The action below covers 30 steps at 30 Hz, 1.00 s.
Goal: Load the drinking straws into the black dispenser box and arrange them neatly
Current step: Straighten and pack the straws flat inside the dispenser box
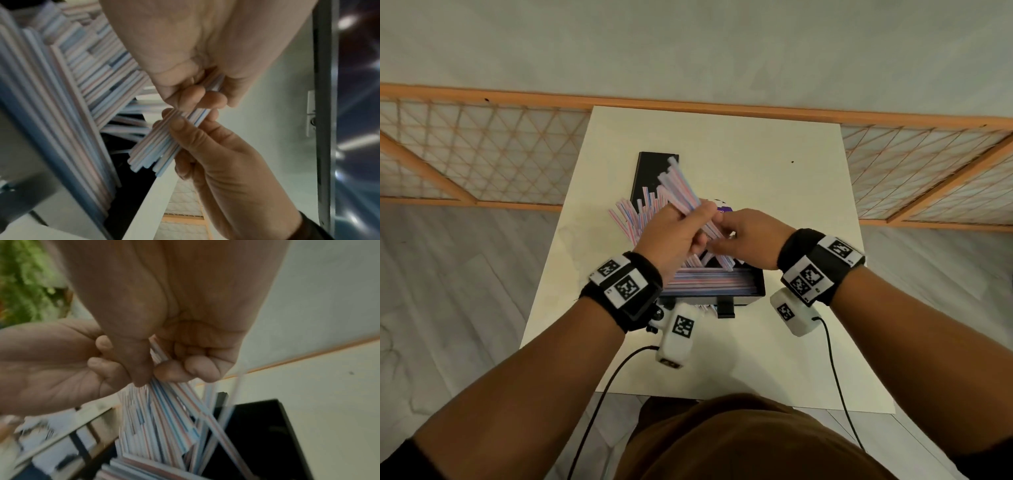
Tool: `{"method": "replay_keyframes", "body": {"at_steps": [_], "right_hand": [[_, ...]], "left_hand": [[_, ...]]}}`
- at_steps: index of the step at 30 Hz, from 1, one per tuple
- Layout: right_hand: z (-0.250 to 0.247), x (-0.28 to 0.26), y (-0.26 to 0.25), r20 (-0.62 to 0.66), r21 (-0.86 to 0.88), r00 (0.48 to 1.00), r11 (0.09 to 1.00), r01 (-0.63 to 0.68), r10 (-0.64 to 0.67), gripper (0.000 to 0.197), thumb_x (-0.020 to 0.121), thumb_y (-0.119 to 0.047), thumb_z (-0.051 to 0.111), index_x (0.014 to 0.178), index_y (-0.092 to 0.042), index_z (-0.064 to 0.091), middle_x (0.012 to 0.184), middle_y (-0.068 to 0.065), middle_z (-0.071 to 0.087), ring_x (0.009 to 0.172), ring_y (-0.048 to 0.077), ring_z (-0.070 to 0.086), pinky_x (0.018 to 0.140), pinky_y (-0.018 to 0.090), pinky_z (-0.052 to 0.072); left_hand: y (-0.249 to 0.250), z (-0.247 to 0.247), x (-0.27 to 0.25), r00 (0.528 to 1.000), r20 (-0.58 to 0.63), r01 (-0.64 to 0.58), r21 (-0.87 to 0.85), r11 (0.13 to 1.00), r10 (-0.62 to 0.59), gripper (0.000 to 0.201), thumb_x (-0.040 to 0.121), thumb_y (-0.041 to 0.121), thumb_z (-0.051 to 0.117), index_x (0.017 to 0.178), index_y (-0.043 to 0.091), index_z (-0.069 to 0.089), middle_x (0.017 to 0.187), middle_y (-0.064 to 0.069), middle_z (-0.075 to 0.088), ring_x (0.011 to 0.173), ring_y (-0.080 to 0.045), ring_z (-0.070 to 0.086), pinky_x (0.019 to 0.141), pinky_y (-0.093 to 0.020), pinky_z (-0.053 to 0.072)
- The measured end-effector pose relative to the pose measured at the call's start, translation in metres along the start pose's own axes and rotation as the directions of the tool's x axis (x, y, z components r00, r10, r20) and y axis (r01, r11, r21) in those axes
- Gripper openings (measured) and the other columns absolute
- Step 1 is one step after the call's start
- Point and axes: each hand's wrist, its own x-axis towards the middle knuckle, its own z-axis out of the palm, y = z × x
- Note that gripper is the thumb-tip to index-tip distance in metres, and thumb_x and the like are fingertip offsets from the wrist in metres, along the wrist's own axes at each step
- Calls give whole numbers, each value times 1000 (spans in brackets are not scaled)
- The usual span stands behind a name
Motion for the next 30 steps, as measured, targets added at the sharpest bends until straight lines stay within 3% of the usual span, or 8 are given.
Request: {"method": "replay_keyframes", "body": {"at_steps": [2, 5, 10, 14, 18, 21, 24, 30], "right_hand": [[-1, 3, -6, 79, -131, 996, 991, 38, -28, 23, 98, -33, 57, 102, -12, 64, 83, 1, 63, 76, 22, 58, 67, 34, 45], [-1, 5, -11, 172, -321, 985, 943, 88, -33, 19, 101, -29, 49, 93, -15, 59, 74, -6, 52, 69, 16, 50, 57, 24, 32], [8, 10, -21, 225, -393, 971, 905, 163, -78, 10, 98, -26, 52, 89, -21, 54, 80, -6, 53, 75, 18, 51, 68, 26, 33], [17, 16, -21, 211, -348, 976, 929, 126, -53, 7, 96, -30, 58, 98, -26, 53, 85, -9, 54, 80, 17, 53, 71, 26, 37], [17, 16, -17, 150, -286, 987, 954, 92, -50, 21, 94, -28, 60, 114, -20, 61, 97, -7, 63, 86, 15, 57, 67, 20, 39], [10, 13, -12, 93, -212, 995, 976, 46, -27, 23, 95, -24, 58, 116, -22, 63, 91, -12, 60, 83, 11, 54, 60, 10, 31], [5, 10, -8, 61, -177, 998, 984, 8, 3, 23, 96, -24, 54, 118, -26, 62, 82, -20, 49, 81, 9, 50, 60, 9, 28], [-10, 1, -11, 50, -98, 999, 995, 4, 1, 22, 95, -17, 52, 115, -22, 61, 100, -4, 64, 84, 16, 58, 66, 17, 40]], "left_hand": [[-6, -11, -6, 999, -20, 32, -105, 994, -34, 22, 99, 28, 65, 97, 8, 74, 95, -17, 66, 60, -12, 52, 51, -23, 41], [-13, -33, -17, 994, -86, 56, -173, 983, -72, 19, 96, 25, 69, 99, 7, 72, 81, -9, 65, 63, -13, 56, 53, -23, 46], [-29, -65, -37, 983, -162, 69, -140, 988, -92, 5, 96, 14, 69, 98, 11, 66, 73, -7, 62, 62, -16, 59, 55, -24, 55], [-41, -71, -42, 956, -253, 101, -195, 976, -150, 6, 95, 6, 68, 96, 9, 63, 73, -8, 64, 61, -17, 63, 58, -27, 59], [-55, -64, -41, 925, -281, 162, -316, 935, -255, 8, 96, 3, 66, 104, 0, 66, 79, -12, 70, 67, -18, 71, 67, -29, 62], [-59, -59, -40, 913, -280, 181, -374, 910, -297, 12, 95, 6, 68, 106, 1, 69, 90, -14, 73, 78, -22, 73, 73, -30, 63], [-57, -58, -40, 904, -284, 195, -391, 899, -319, 14, 95, 10, 70, 106, 1, 69, 92, -14, 72, 85, -25, 72, 76, -31, 63], [-51, -57, -45, 918, -306, 186, -231, 955, -253, 22, 93, 12, 72, 106, -6, 69, 86, -16, 69, 84, -27, 68, 83, -39, 63]]}}
